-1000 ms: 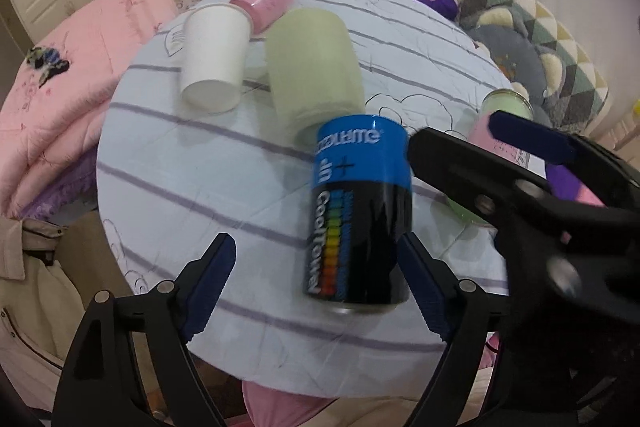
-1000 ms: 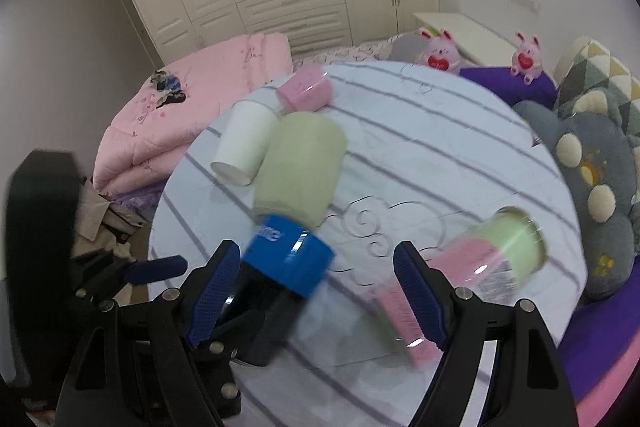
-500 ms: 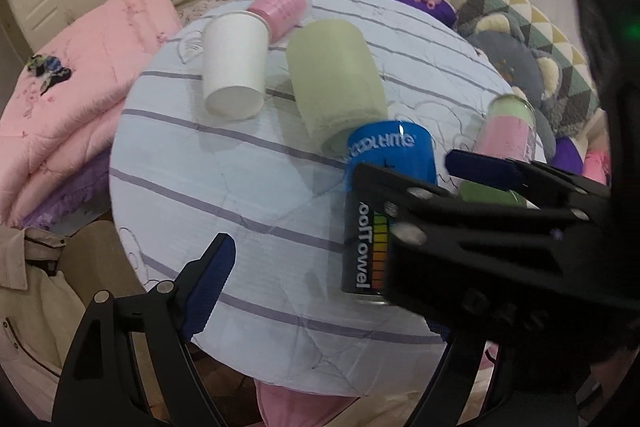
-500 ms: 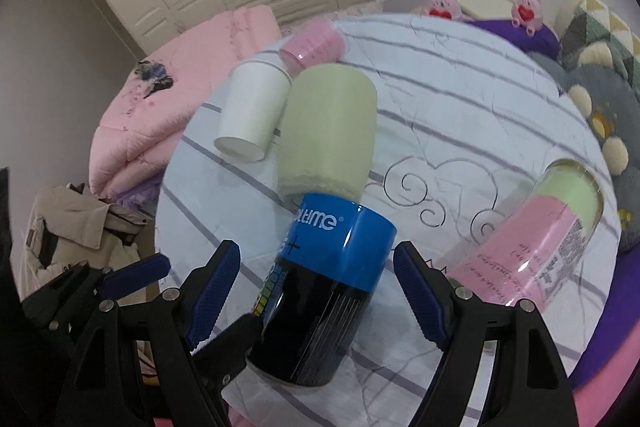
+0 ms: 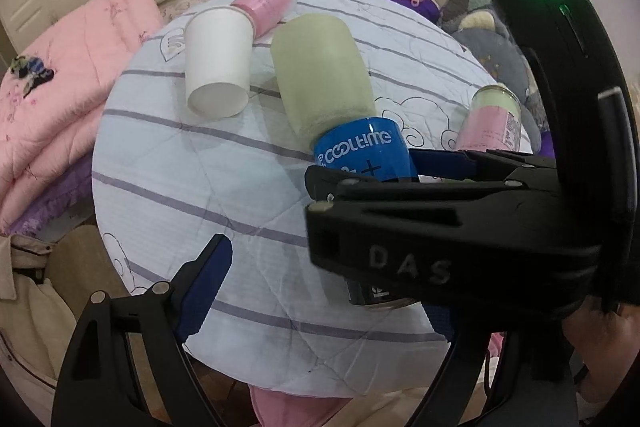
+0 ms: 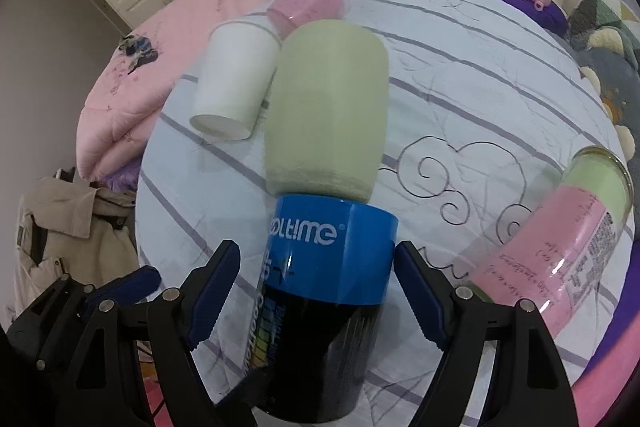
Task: Flip cup upright
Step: 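Rotate the held cup upright with the left tool while the right tool steadies it, then lower the upright blue cup onto the table and open the left tool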
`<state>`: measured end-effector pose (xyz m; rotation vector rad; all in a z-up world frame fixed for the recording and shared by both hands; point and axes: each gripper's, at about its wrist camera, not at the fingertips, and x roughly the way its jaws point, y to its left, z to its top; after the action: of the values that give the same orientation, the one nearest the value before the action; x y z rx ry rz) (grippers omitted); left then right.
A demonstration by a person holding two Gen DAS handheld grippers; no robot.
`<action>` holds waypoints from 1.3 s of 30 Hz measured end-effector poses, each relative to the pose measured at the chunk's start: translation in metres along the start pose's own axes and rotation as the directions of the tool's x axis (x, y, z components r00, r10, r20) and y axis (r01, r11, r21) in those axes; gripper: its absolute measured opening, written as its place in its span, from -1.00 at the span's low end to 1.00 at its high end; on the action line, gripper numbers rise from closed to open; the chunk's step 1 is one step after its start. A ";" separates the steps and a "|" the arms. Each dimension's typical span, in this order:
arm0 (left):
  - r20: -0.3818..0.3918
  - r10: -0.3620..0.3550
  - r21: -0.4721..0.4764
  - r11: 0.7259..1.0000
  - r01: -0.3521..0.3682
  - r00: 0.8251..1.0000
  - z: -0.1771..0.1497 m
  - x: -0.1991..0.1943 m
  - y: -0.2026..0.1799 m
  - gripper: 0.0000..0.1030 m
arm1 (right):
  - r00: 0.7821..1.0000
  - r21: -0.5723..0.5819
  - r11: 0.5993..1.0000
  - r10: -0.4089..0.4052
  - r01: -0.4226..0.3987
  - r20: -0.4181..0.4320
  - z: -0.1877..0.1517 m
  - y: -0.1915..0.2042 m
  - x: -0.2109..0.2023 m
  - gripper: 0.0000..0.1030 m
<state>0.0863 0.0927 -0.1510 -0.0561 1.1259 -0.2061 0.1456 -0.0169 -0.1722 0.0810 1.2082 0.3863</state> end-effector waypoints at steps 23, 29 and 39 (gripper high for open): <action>0.065 -0.034 0.011 0.999 0.033 0.997 0.001 -0.001 -0.024 0.83 | 0.974 -0.130 0.991 0.014 0.016 0.226 -0.019 -0.006 -0.050 0.32; 0.047 0.006 0.012 1.000 -0.007 0.999 0.001 0.015 -0.029 0.83 | 0.949 -0.163 0.986 0.038 0.014 0.312 -0.025 -0.009 -0.067 0.32; 0.086 0.016 -0.010 1.000 -0.015 0.996 0.009 0.024 -0.029 0.83 | 0.940 -0.203 0.978 0.023 0.050 0.339 -0.027 -0.011 -0.064 0.31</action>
<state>0.1009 0.0594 -0.1641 -0.0642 1.0407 -0.1830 0.1042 -0.0525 -0.1278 -0.0422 0.8205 0.4647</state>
